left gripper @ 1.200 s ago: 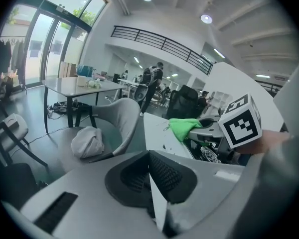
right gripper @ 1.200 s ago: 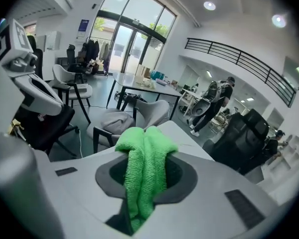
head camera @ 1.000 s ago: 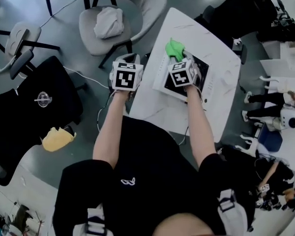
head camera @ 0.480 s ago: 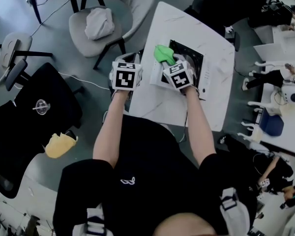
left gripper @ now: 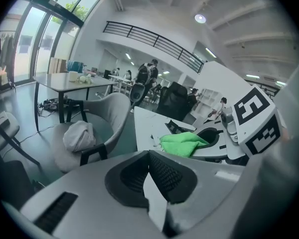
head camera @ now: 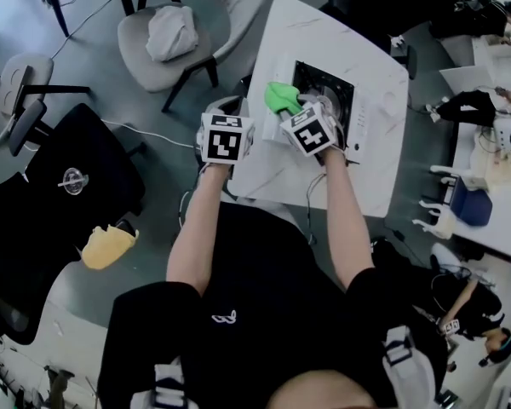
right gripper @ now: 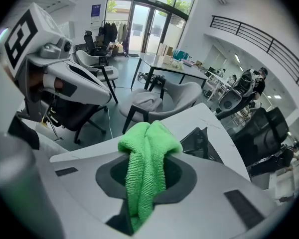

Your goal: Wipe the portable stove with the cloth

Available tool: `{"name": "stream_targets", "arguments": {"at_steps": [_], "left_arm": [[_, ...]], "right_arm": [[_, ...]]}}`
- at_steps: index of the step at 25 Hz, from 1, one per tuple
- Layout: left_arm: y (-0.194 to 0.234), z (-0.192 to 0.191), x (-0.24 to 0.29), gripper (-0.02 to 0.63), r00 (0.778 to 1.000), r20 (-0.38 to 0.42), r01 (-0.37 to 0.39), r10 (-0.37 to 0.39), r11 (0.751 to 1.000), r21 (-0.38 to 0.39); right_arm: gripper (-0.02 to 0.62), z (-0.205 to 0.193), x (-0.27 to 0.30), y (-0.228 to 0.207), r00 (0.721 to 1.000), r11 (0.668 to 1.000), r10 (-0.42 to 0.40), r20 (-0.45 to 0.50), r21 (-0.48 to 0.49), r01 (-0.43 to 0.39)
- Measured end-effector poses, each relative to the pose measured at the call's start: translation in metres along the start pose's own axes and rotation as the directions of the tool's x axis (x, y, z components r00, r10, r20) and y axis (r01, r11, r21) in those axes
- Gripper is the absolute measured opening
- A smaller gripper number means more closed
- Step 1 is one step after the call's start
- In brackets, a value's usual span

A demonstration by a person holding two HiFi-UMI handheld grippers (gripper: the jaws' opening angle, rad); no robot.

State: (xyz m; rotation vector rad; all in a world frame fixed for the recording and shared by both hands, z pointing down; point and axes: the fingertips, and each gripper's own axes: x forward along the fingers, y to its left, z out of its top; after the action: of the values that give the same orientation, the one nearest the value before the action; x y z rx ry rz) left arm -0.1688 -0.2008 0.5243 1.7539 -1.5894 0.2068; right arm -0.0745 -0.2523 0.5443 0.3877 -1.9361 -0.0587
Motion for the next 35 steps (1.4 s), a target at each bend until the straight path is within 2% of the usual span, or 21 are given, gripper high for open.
{"name": "stream_targets", "arguments": {"at_steps": [4, 7, 11, 15, 17, 20, 25, 29, 31, 35], "left_arm": [[-0.002, -0.019, 0.005, -0.002, 1.000, -0.018, 0.000, -0.001, 0.998, -0.062], [-0.023, -0.024, 0.010, -0.002, 0.999, -0.012, 0.044, -0.045, 0.998, -0.053], [-0.028, -0.037, 0.007, -0.002, 0.998, -0.020, 0.050, -0.052, 0.996, -0.071], [-0.020, -0.040, 0.005, -0.002, 1.000, -0.015, 0.019, -0.020, 0.995, -0.102], [-0.031, -0.036, 0.001, -0.002, 1.000, 0.010, 0.020, -0.019, 0.995, -0.101], [-0.055, -0.031, -0.006, -0.002, 0.998, 0.057, 0.033, -0.030, 0.998, -0.058], [-0.106, -0.050, -0.026, -0.002, 0.997, 0.054, 0.059, -0.061, 0.998, 0.036], [-0.144, -0.079, -0.053, -0.002, 0.997, 0.056, 0.057, -0.062, 0.995, 0.084], [-0.161, -0.098, -0.069, -0.002, 0.996, 0.060, 0.057, -0.062, 0.995, 0.084], [-0.183, -0.131, -0.107, -0.002, 0.995, 0.095, 0.027, -0.036, 0.996, 0.089]], "right_arm": [[0.059, -0.002, -0.002, 0.013, 1.000, 1.000, -0.005, 0.012, -0.030, 0.005], [0.063, -0.001, -0.011, 0.024, 0.999, 0.999, 0.015, 0.052, -0.029, -0.013], [0.064, 0.007, -0.029, 0.041, 0.984, 0.996, 0.076, 0.164, 0.042, -0.084], [0.064, 0.009, -0.047, 0.037, 0.963, 0.985, -0.011, 0.268, 0.169, -0.036], [0.064, -0.002, -0.058, 0.033, 0.949, 0.964, -0.047, 0.311, 0.263, -0.038], [0.063, -0.027, -0.078, 0.027, 0.926, 0.917, -0.094, 0.365, 0.395, -0.063], [0.063, -0.086, -0.115, 0.025, 0.899, 0.841, -0.186, 0.396, 0.538, -0.063], [0.063, -0.132, -0.147, 0.039, 0.878, 0.797, -0.243, 0.412, 0.601, -0.061], [0.063, -0.154, -0.164, 0.051, 0.862, 0.773, -0.281, 0.422, 0.631, -0.057], [0.063, -0.200, -0.199, 0.077, 0.803, 0.728, -0.411, 0.431, 0.685, 0.005]]}}
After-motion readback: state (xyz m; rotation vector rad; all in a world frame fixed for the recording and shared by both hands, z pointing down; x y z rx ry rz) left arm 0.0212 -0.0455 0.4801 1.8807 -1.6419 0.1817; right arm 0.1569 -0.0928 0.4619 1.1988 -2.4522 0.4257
